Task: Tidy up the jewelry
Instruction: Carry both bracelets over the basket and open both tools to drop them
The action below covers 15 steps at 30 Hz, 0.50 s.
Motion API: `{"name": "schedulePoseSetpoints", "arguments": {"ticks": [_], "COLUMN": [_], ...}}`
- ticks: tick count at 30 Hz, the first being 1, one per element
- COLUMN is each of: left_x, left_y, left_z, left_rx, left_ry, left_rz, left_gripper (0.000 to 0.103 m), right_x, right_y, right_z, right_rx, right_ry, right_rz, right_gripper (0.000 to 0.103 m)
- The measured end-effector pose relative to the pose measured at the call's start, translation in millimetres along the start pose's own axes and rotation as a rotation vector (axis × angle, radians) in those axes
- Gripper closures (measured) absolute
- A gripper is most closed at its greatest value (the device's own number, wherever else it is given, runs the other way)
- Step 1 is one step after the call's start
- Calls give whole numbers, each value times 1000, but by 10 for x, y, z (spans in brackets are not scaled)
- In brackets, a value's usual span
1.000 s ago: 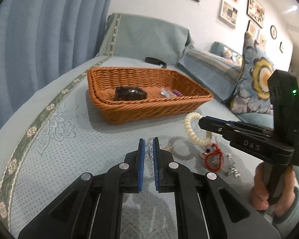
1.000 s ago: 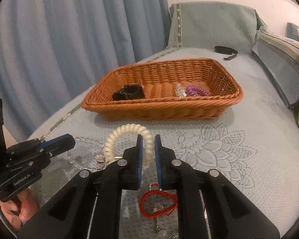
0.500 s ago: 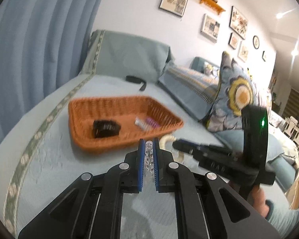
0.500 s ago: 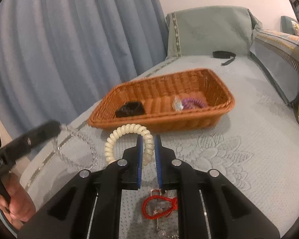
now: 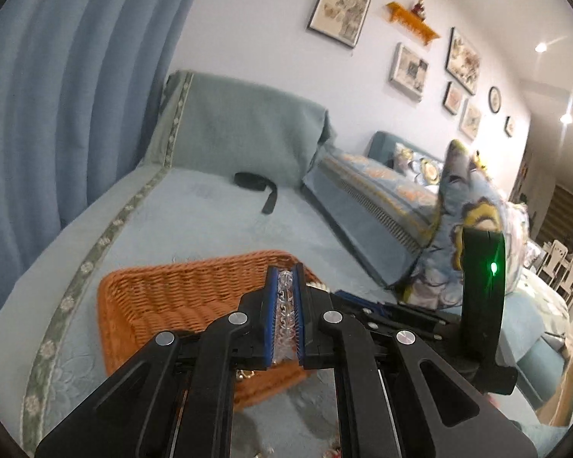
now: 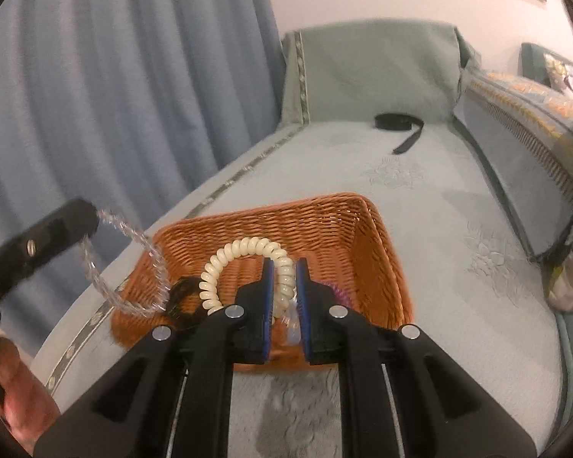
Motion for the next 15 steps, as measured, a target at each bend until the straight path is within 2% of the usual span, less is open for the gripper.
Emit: {"name": "schedulePoseSetpoints", "arguments": {"ticks": [7, 11, 15], "left_x": [-260, -392, -465], "left_y": [-520, -621, -641], "left_z": [-286, -412, -478], "left_rx": [36, 53, 68], "left_ry": [55, 78, 85], "left_rz": [-119, -159, -184], "left_gripper": [97, 97, 97], "right_x": [-100, -223, -276], "right_y": [-577, -736, -759], "right_z": [142, 205, 236], "right_rx": [-58, -80, -68], "right_ry": [-17, -31, -54], "right_rz": [-144, -204, -222], "right_gripper": [93, 93, 93]}}
Point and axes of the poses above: each gripper's, at about its wrist camera, not at the fingertips, and y roughly against the way its jaws point, z to its right, x to its top, the point moved 9 cm from there along -y, roughly the way its jaws point, and after that the axes turned 3 degrees about z, right-handed, at the moved point
